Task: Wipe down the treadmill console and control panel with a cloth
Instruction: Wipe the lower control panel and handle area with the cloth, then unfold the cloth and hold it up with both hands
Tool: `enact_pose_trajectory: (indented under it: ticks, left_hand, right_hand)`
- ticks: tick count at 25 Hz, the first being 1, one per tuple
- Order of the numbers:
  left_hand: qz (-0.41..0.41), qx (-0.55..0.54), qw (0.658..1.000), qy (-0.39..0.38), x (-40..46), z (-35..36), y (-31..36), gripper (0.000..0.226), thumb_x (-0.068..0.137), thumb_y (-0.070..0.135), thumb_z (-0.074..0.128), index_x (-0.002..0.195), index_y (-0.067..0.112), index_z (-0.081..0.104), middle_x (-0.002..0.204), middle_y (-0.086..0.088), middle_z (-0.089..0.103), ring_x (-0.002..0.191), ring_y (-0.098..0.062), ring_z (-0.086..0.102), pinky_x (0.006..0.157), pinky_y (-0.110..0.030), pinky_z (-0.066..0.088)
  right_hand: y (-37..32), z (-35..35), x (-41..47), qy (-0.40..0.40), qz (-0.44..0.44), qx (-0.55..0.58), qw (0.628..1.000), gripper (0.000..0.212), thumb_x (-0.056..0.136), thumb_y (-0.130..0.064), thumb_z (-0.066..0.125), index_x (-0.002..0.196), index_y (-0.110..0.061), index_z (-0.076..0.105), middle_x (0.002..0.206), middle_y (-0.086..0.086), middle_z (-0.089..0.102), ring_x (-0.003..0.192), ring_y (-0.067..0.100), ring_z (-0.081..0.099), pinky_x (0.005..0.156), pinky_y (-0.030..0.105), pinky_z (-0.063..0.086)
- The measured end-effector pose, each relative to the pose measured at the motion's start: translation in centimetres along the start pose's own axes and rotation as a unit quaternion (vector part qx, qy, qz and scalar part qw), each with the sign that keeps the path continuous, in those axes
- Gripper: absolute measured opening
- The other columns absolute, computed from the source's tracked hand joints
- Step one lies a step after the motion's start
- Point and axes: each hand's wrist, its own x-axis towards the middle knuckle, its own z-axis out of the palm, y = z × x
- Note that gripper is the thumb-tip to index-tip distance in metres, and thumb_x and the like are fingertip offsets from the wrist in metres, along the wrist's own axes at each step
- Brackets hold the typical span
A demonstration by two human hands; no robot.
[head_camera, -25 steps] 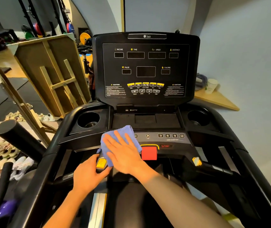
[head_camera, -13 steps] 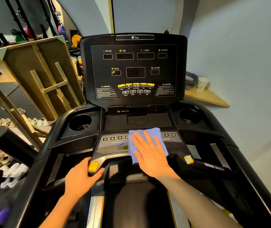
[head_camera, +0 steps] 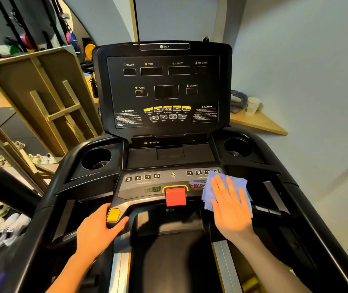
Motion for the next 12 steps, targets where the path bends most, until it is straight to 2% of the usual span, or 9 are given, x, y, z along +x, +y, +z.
enact_pose_trajectory:
  ticks: [3, 5, 7, 9, 10, 11, 12]
  left_hand:
    - [-0.007, -0.002, 1.000, -0.007, 0.0, 0.0, -0.3, 0.070, 0.072, 0.071, 0.057, 0.118, 0.019, 0.062, 0.088, 0.012, 0.068, 0.074, -0.006, 0.062, 0.058, -0.015, 0.041]
    - [-0.012, 0.005, 1.000, -0.015, 0.0, 0.2, -0.4, 0.072, 0.071, 0.073, 0.056, 0.120, 0.019, 0.061, 0.093, 0.007, 0.071, 0.078, -0.009, 0.065, 0.059, -0.017, 0.045]
    - [-0.020, 0.006, 1.000, -0.024, 0.0, 0.2, -0.4, 0.071, 0.071, 0.073, 0.056, 0.118, 0.020, 0.061, 0.093, 0.007, 0.071, 0.074, -0.006, 0.062, 0.059, -0.017, 0.045]
    - [-0.030, -0.003, 0.998, -0.047, 0.0, 0.1, -0.3, 0.073, 0.070, 0.073, 0.057, 0.119, 0.019, 0.061, 0.095, 0.007, 0.071, 0.076, -0.005, 0.061, 0.061, -0.019, 0.047]
    - [-0.033, -0.013, 0.997, -0.068, 0.0, -0.2, -0.4, 0.075, 0.069, 0.074, 0.057, 0.121, 0.019, 0.060, 0.097, 0.007, 0.069, 0.080, -0.006, 0.061, 0.064, -0.022, 0.049]
    - [-0.038, -0.028, 0.995, -0.092, 0.1, -0.5, -0.3, 0.079, 0.068, 0.075, 0.057, 0.124, 0.019, 0.059, 0.102, 0.006, 0.067, 0.086, -0.008, 0.062, 0.070, -0.026, 0.052]
    - [-0.050, -0.040, 0.992, -0.110, 0.4, -0.9, -0.1, 0.083, 0.067, 0.075, 0.057, 0.129, 0.019, 0.056, 0.109, 0.002, 0.064, 0.095, -0.013, 0.062, 0.078, -0.032, 0.053]
  right_hand:
    - [1.2, 0.1, -1.2, 0.055, -0.032, -0.037, 0.997, 0.053, 0.097, -0.014, 0.046, 0.149, -0.003, 0.048, 0.148, 0.019, 0.054, 0.137, 0.042, 0.051, 0.103, 0.054, 0.047]
    - [2.2, 0.9, -2.1, 0.052, -0.057, -0.064, 0.995, 0.040, 0.097, -0.009, 0.048, 0.133, 0.001, 0.061, 0.132, 0.021, 0.064, 0.123, 0.043, 0.062, 0.093, 0.053, 0.054]
    - [2.5, 0.7, -2.1, 0.029, -0.043, -0.035, 0.998, 0.034, 0.093, -0.007, 0.055, 0.126, -0.005, 0.058, 0.124, 0.016, 0.064, 0.112, 0.042, 0.068, 0.087, 0.055, 0.058]
    - [1.6, -0.9, -0.9, -0.078, -0.001, 0.043, 0.996, 0.034, 0.088, -0.009, 0.068, 0.120, -0.010, 0.057, 0.118, 0.013, 0.060, 0.107, 0.038, 0.070, 0.085, 0.056, 0.059]
    - [1.0, -2.3, -0.2, -0.099, 0.009, 0.040, 0.994, 0.029, 0.086, -0.009, 0.072, 0.113, -0.009, 0.061, 0.110, 0.014, 0.063, 0.099, 0.035, 0.070, 0.082, 0.053, 0.060]
    - [1.0, -2.9, 0.2, -0.105, -0.018, 0.017, 0.994, 0.021, 0.090, -0.009, 0.066, 0.111, -0.008, 0.065, 0.108, 0.012, 0.067, 0.099, 0.033, 0.070, 0.083, 0.049, 0.059]
    - [1.6, -3.1, 0.2, -0.098, -0.058, 0.028, 0.993, 0.028, 0.097, -0.012, 0.052, 0.121, -0.008, 0.066, 0.121, 0.010, 0.069, 0.113, 0.034, 0.066, 0.094, 0.046, 0.055]
